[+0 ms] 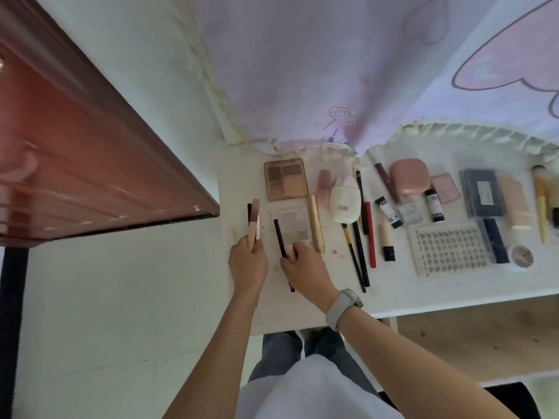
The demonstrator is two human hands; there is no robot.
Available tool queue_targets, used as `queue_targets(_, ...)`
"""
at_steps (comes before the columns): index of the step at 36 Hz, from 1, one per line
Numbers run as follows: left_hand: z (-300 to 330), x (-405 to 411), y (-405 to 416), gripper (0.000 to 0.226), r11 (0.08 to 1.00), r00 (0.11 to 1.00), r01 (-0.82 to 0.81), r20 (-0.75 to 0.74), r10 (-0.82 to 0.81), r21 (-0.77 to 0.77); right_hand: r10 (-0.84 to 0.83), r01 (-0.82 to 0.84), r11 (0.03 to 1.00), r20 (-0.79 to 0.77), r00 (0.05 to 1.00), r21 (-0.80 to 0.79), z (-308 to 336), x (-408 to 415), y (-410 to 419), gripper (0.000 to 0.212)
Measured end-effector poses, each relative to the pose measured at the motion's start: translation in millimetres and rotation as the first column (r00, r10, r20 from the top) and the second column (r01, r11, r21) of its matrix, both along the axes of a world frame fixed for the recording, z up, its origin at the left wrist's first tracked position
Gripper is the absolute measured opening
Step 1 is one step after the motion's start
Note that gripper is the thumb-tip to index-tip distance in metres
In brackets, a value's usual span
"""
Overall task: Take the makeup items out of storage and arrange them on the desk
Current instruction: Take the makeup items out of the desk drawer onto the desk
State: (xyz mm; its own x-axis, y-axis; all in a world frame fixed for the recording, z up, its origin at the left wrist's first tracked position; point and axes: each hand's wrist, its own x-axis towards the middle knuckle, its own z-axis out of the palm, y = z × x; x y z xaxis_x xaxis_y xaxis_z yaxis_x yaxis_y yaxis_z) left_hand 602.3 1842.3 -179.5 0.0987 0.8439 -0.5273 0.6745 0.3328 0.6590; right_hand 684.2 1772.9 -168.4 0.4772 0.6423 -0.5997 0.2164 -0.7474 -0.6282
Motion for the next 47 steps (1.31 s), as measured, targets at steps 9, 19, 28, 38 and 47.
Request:
queue_targets(9,1.1,13.7,19.3,0.022,0.992,0.994,0.11,-0.008,-0.109,0.058,0.0,-0.001,1.0,0.09,0.996,0.011,-4.3,0.5,16.6,0.03)
queue_targets(19,0.8,10.1,21.8,0.02,0.979,0.984,0.177,-0.043,-0.173,0.098,0.004,-0.008,1.0,0.173,0.985,0.02,-4.7,4.6,7.9,0.035)
queue_targets(28,-2.4,-7.9,-0.7,0.032,0.972,0.982,0.171,-0.103,-0.156,0.159,0.04,-0.053,0.996,0.179,0.983,0.069,-2.7,4.1,3.8,0.031)
queue_targets(38,-6.6,-20.2,5.4,0.042,0.924,0.944,0.329,-0.096,-0.316,0.195,0.051,-0.062,0.985,0.067,0.996,0.162,-4.4,3.1,-4.3,0.013)
queue_targets(47,-5.4,-25.8,5.0,0.043,0.906,0.935,0.351,-0.028,-0.355,0.235,0.138,-0.157,0.963,0.1,0.985,0.218,-9.1,-3.7,-8.6,0.037)
